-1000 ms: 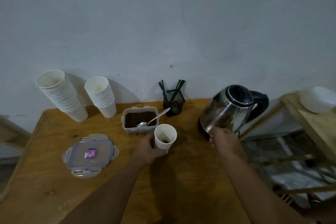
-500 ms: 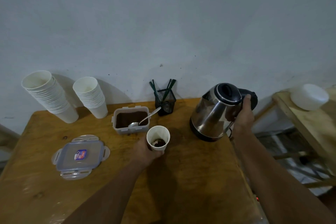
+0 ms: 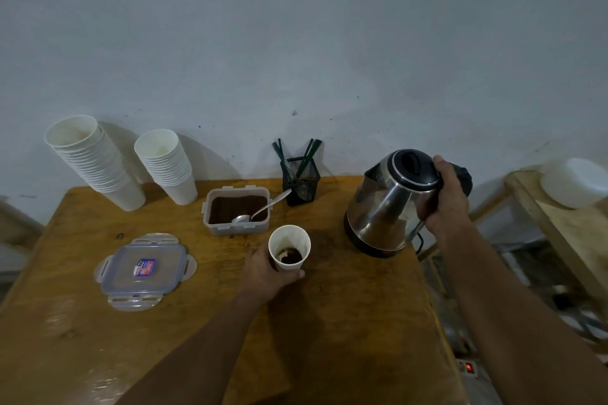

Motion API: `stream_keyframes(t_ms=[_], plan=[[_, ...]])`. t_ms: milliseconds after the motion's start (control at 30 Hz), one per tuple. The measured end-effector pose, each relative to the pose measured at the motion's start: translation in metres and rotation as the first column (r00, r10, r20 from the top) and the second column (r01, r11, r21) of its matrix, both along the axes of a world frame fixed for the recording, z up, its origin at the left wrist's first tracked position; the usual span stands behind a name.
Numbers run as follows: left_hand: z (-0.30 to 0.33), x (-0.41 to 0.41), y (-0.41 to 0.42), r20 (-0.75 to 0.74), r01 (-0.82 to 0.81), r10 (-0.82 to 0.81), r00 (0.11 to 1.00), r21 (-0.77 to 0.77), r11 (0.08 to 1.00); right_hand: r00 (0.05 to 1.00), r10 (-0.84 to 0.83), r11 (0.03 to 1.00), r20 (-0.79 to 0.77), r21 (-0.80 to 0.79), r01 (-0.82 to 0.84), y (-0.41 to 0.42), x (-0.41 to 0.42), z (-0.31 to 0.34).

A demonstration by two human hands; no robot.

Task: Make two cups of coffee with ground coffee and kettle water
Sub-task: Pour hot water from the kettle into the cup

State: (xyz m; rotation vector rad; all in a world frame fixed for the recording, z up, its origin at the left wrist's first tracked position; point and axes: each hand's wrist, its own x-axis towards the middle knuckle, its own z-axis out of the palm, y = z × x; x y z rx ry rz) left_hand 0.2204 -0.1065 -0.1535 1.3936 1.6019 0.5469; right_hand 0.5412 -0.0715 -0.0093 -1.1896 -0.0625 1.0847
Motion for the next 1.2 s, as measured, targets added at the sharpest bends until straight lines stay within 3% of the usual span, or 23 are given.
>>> stream_keyframes(t_ms=[167,433,800,1200], plan=[[-0.001,0.001,-0.003,-0.014,-0.007,0.008,1.0,0.014,1.0,0.995,0.063,0.998,0.072,0.006,-0.063,0.003,-0.013,0.011],[0.0,0.003,-0.005,-0.065,-0.025,0.027,0.998,0.031,0.999,0.871,0.254,0.966,0.42,-0.074,-0.246,-0.006,-0.056,0.036],[-0.003,0.006,-0.004,-0.038,-0.064,0.063,0.997,-0.007,0.998,0.796,0.337,0.937,0.502,-0.096,-0.336,-0.02,-0.088,0.034],[0.001,0.008,-0.004,-0.07,-0.062,0.061,0.996,-0.02,0.998,0.617,0.387,0.908,0.685,-0.166,-0.385,-0.023,-0.103,0.023]])
